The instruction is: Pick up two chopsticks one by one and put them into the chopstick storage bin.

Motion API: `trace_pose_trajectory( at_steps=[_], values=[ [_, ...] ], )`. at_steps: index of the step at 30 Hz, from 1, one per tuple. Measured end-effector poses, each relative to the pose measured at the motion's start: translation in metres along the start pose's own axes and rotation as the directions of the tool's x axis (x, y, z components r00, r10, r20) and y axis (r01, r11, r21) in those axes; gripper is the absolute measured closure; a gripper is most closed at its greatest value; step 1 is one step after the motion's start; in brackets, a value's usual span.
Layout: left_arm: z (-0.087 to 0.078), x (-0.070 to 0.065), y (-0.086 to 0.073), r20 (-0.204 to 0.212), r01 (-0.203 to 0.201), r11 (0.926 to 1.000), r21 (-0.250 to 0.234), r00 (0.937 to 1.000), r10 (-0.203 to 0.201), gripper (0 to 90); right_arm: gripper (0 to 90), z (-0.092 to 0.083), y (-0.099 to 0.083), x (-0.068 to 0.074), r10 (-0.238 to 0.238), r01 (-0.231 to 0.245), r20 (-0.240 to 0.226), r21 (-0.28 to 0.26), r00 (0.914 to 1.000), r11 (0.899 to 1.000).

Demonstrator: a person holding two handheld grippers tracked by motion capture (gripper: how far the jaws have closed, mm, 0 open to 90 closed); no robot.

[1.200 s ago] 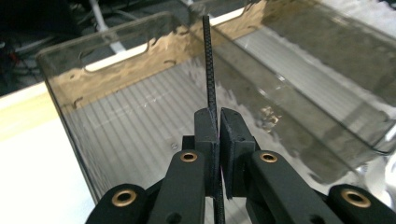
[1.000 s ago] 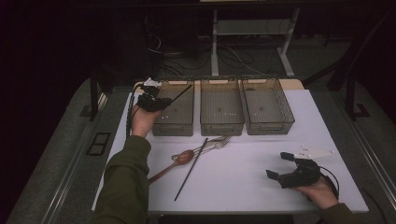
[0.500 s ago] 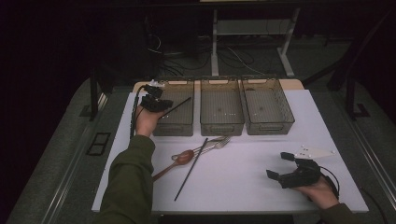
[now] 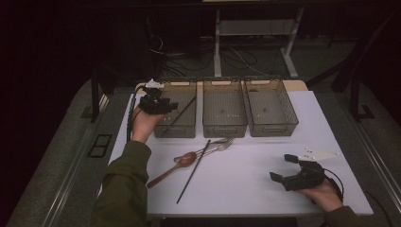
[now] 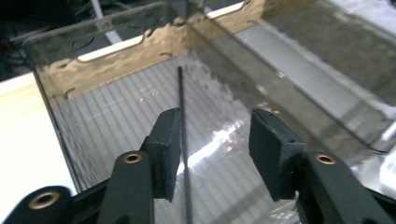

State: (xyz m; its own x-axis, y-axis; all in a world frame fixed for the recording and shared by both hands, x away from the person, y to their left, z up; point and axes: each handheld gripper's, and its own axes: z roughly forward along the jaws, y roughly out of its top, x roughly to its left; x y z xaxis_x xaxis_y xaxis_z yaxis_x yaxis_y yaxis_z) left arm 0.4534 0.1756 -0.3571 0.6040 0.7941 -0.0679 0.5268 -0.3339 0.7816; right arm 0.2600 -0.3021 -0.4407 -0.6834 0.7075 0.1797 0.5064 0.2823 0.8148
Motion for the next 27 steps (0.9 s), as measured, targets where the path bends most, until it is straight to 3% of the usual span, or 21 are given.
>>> trace_pose_trajectory(
  at_steps=[5,15,27],
  values=[
    [-0.014,-0.014,-0.002,0.045,-0.032,0.9984,-0.047,0.9984,0.034,45.7,3.3,0.0,0.0,0.0,0.001,-0.001,-0.002,0.0,1.0,1.0],
    [-0.035,-0.045,-0.015,0.105,-0.072,0.994,-0.082,0.9911,0.081,34.0,3.3,0.0,0.0,0.0,0.002,-0.002,0.0,0.0,1.0,1.0],
    [-0.05,-0.084,-0.047,0.116,-0.093,0.9909,-0.097,0.9878,0.104,29.4,3.3,0.0,0.0,0.001,0.009,-0.009,0.001,0.0,1.0,1.0]
  ],
)
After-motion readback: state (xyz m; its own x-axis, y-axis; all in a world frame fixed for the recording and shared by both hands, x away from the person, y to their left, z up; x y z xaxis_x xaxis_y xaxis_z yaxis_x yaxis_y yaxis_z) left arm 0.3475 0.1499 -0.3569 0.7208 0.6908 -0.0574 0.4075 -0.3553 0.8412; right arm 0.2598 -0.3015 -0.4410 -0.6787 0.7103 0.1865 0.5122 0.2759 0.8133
